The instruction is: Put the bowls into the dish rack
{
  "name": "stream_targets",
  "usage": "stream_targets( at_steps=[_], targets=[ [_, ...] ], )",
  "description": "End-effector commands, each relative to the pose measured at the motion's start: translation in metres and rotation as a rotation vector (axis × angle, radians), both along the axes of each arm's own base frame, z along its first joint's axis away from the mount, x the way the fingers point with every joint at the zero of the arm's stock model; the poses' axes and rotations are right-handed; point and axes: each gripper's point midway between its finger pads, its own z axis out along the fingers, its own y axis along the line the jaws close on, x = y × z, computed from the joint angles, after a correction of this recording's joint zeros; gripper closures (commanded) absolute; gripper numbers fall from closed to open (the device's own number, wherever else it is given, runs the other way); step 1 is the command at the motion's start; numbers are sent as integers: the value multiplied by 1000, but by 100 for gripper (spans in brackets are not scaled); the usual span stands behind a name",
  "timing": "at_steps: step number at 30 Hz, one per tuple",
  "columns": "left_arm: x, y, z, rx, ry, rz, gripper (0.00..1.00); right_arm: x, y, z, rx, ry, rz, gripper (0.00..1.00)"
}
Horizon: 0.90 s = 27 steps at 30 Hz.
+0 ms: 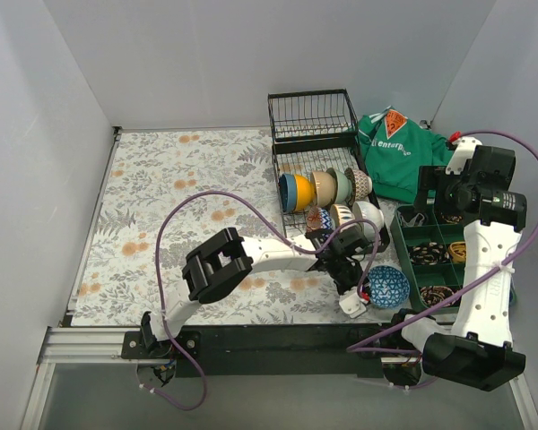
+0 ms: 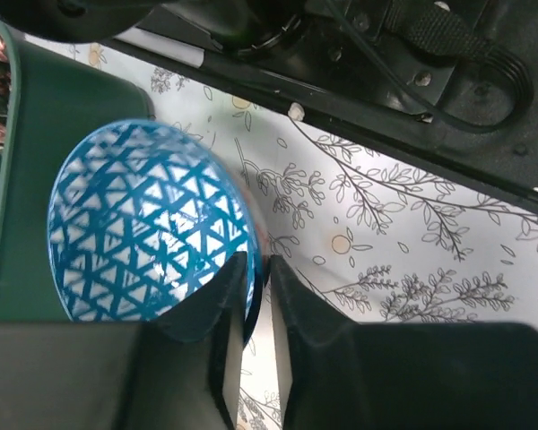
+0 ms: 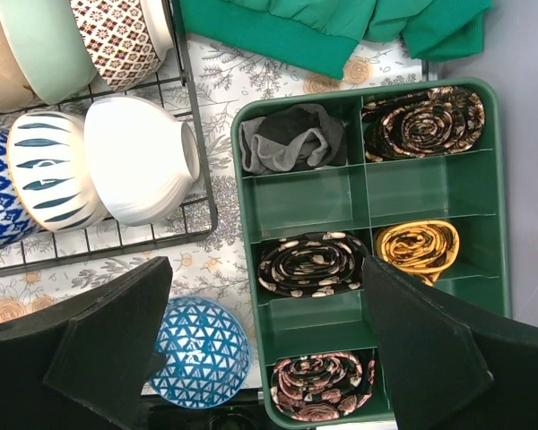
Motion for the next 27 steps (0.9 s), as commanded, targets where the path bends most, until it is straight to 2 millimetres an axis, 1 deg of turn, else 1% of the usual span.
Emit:
stream_targets(
  at_steps=[1, 2, 3, 4, 6, 7, 10, 12, 13, 14, 16, 17, 18, 19, 20, 21, 22, 23, 24, 25, 26, 27],
  targets=[
    [0, 4, 9, 33, -32, -25, 88, -1, 2, 7, 4, -41, 7, 4],
    [-2, 8, 11, 50, -23, -30, 90, -2, 2, 7, 4, -41, 7, 4],
    [-6, 12, 18, 48, -25, -57, 94, -2, 3, 7, 6, -42, 9, 4],
    [-15, 27, 20, 93, 6, -89, 96, -2, 4, 6, 12, -38, 13, 4],
    [-20, 38, 29, 105, 22, -110, 100, -1, 5, 6, 17, -37, 17, 4],
    [-23, 43, 41, 96, 32, -112, 100, 0, 6, 6, 21, -36, 24, 4],
    [-27, 57, 60, 95, 65, -110, 100, 1, 7, 4, 26, -30, 32, 4],
    [-25, 66, 61, 123, 73, -93, 100, 2, 7, 5, 25, -33, 36, 4],
    [-27, 74, 61, 148, 83, -91, 100, 3, 7, 4, 30, -28, 35, 4],
    [-24, 80, 69, 145, 81, -82, 100, 3, 8, 4, 33, -28, 34, 4],
    [-24, 91, 79, 161, 83, -68, 100, 4, 9, 5, 40, -32, 36, 5],
    [-21, 97, 92, 148, 72, -53, 100, 3, 9, 5, 40, -31, 37, 5],
    [-16, 101, 95, 161, 51, -30, 100, 3, 9, 3, 41, -28, 37, 5],
    [-16, 109, 97, 188, 49, -23, 100, 2, 9, 2, 40, -26, 34, 5],
    [-9, 115, 104, 189, 54, 2, 100, 2, 9, 1, 41, -24, 32, 5],
    [-8, 121, 118, 177, 66, 19, 100, 1, 9, 2, 40, -27, 32, 5],
    [-7, 128, 125, 190, 81, 39, 100, 0, 9, 1, 39, -25, 29, 5],
    [0, 135, 130, 208, 110, 96, 100, 0, 8, 2, 40, -28, 24, 5],
    [4, 141, 143, 194, 116, 135, 100, 1, 8, 3, 42, -32, 22, 5],
    [10, 142, 145, 188, 150, 182, 100, 4, 8, 10, 44, -47, 20, 5],
    [25, 145, 152, 176, 181, 252, 100, 7, 8, 15, 44, -58, 19, 5],
    [28, 148, 159, 212, 281, 363, 100, 11, 7, 22, 41, -80, 16, 5]
  ],
)
